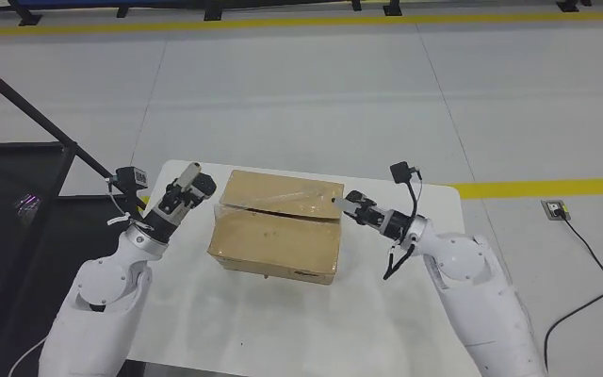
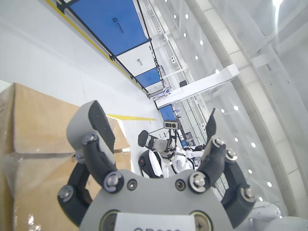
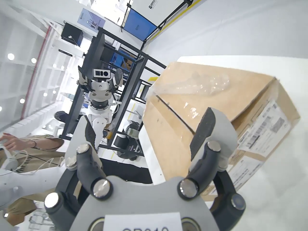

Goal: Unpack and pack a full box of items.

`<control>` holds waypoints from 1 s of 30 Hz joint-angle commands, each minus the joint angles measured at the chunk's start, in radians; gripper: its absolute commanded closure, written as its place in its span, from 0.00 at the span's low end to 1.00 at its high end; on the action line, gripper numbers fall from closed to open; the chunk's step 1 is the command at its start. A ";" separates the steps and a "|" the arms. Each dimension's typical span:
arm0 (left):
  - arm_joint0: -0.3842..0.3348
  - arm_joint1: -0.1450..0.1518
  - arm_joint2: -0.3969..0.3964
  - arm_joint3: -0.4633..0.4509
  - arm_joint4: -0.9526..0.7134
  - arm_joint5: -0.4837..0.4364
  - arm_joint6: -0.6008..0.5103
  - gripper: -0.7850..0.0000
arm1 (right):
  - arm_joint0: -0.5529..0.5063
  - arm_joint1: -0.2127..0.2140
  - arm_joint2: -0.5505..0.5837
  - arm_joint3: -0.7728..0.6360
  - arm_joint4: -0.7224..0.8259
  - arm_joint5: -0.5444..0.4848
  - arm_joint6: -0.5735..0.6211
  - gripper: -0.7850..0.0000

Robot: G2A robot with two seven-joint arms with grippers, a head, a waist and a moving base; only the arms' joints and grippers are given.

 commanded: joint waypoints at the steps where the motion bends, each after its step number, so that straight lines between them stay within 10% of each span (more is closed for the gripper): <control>1: 0.026 0.004 -0.033 -0.010 -0.012 -0.003 -0.006 0.00 | 0.034 0.001 -0.019 0.008 -0.076 -0.013 0.008 0.00; 12: 0.154 0.014 -0.133 0.011 -0.019 -0.017 0.011 0.00 | 0.049 -0.001 -0.062 0.017 -0.141 -0.072 -0.018 0.00; 23: 0.181 0.011 -0.123 -0.022 0.008 -0.021 0.022 0.00 | 0.357 -0.057 -0.260 0.422 -0.334 -0.255 -0.167 0.00; 30: 0.173 0.003 -0.082 -0.001 0.030 0.000 0.038 0.00 | 0.367 -0.060 -0.267 0.438 -0.330 -0.259 -0.160 0.00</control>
